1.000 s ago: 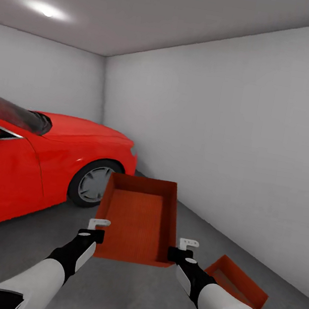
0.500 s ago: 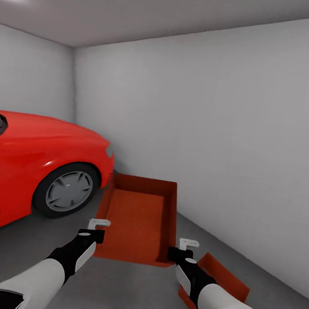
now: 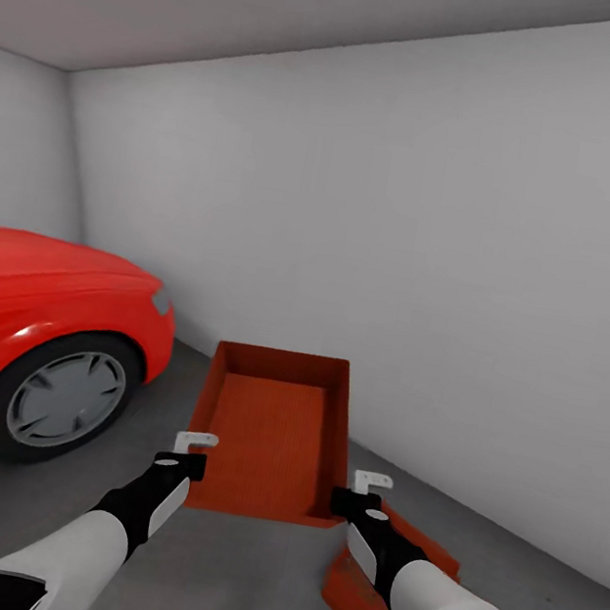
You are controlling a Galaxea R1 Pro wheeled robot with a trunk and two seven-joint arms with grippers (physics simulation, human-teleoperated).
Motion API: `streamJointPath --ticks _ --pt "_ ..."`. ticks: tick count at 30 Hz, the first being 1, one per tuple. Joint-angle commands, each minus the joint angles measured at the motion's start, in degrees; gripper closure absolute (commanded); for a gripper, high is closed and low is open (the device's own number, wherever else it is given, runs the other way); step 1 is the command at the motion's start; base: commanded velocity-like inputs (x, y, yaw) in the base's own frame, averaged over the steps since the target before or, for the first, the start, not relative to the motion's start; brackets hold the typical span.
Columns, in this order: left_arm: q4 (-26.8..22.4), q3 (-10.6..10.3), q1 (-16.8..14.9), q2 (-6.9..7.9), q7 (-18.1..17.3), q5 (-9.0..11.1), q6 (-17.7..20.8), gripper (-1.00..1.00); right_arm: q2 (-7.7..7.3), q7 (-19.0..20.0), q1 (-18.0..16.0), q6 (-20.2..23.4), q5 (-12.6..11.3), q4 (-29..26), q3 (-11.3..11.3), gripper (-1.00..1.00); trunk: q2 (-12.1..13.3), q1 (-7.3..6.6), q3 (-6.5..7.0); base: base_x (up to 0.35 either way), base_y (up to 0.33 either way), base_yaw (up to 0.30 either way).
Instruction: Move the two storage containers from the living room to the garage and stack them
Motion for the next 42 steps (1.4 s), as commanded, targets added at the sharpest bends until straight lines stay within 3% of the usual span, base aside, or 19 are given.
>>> streamJointPath --ticks 1,42 --pt "-0.3 1.1 0.0 0.04 3.1 -1.1 0.5 1.0 -1.34 -1.1 0.0 -0.3 -0.4 0.1 -1.9 1.0 0.0 0.05 -0.02 0.322 0.0 -0.282" --pt "-0.4 1.1 0.0 0.04 3.1 -1.1 0.5 1.0 -1.33 -1.1 0.0 -0.3 -0.3 0.1 -1.9 1.0 0.0 0.05 -0.02 0.322 0.0 -0.282"
